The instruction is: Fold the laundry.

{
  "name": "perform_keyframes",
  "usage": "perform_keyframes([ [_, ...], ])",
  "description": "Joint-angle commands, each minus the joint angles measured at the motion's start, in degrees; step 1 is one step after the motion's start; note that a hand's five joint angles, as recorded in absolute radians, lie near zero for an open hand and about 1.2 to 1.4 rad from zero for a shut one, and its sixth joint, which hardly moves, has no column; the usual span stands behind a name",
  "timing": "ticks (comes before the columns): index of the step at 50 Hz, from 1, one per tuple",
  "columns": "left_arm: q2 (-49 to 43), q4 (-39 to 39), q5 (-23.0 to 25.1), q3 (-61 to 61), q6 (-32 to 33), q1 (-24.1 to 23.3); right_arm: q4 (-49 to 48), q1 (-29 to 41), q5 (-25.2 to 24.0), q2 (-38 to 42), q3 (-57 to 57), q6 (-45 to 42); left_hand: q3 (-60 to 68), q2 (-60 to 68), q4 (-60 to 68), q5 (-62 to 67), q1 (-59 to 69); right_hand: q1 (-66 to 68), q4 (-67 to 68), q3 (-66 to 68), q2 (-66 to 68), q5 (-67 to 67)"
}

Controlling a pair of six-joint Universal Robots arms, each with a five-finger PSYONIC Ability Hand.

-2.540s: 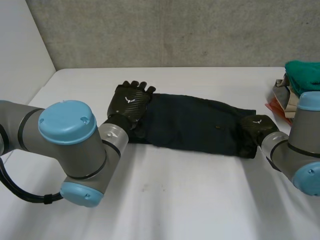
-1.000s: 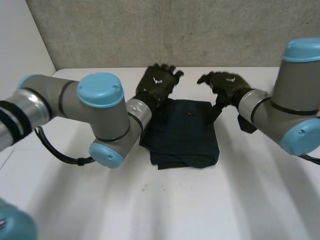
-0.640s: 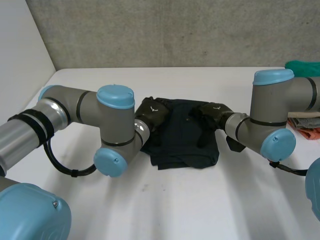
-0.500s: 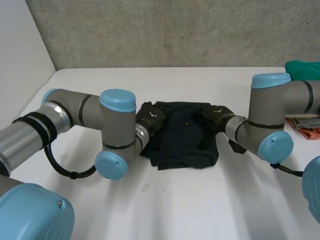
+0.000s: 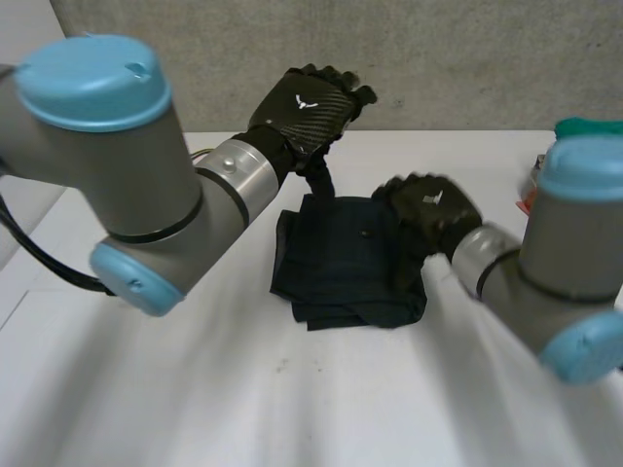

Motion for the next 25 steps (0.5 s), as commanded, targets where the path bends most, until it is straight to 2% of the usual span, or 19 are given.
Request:
perform_keyframes([
  [1, 4.37, -2.13, 12.18, -5.38, -2.19, 1.49, -17.72, 5.29, 0.44, 2.16, 14.93, -3.71, -0.63, -0.30, -0.18, -1.07, -0.95, -0.60, -3.56, -1.93, -2.69, -3.53],
  [3, 4.54, -2.66, 12.80, -5.56, -2.81, 1.84, -23.07, 5.56, 0.52, 4.79, 15.99, -5.38, -0.46, -0.13, -0.01, -0.90, -0.78, -0.60, -3.56, -1.93, -2.69, -3.53],
  [7, 4.55, -4.76, 13.77, -5.74, -3.78, 2.02, -27.40, 5.65, 1.66, 8.75, 14.33, -8.72, -0.12, 0.20, 0.33, -0.57, -0.44, -0.60, -3.56, -1.93, -2.69, -3.53],
  [10, 4.55, -5.12, 14.30, -5.82, -3.87, 2.02, -27.50, 5.65, 2.89, 11.47, 12.13, -10.39, 0.21, 0.54, 0.66, -0.23, -0.11, -0.60, -3.56, -1.93, -2.69, -3.53],
  [15, 4.55, -5.12, 14.56, -6.26, -3.87, 2.02, -27.50, 5.65, 6.23, 15.17, 7.04, -11.45, 0.22, 0.54, 0.66, -0.23, -0.11, 7.88, 4.91, 6.54, 5.78, 4.94],
  [19, 4.63, -5.12, 14.56, -6.35, -3.87, 2.02, -27.59, 5.65, 6.41, 16.93, 3.61, -11.45, 0.22, 0.54, 0.66, -0.23, -0.11, 19.98, 17.01, 18.64, 17.88, 17.04],
  [25, 4.63, -5.12, 14.47, -6.35, -3.95, 2.11, -27.06, 5.56, 6.59, 19.13, -0.53, -11.37, 0.38, 0.71, 0.83, -0.06, 0.06, 22.02, 19.06, 20.69, 19.93, 19.09],
])
